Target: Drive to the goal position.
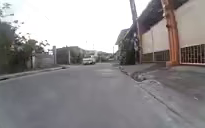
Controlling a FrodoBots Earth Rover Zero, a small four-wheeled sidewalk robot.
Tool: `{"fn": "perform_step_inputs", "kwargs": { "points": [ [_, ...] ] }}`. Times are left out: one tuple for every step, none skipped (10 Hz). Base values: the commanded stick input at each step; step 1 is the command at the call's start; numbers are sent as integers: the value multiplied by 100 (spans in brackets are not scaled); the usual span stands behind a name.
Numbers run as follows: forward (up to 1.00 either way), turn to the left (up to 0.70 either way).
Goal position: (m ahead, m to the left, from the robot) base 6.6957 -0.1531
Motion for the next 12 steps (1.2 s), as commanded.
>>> {"fn": "perform_step_inputs", "kwargs": {
  "points": [
    [100, 1],
    [100, 1],
    [100, -39],
    [100, -39],
    [100, -24],
    [100, 1],
    [100, 1],
    [100, 1],
    [100, 1],
    [100, 1],
    [100, -4],
    [100, -18]
  ]
}}
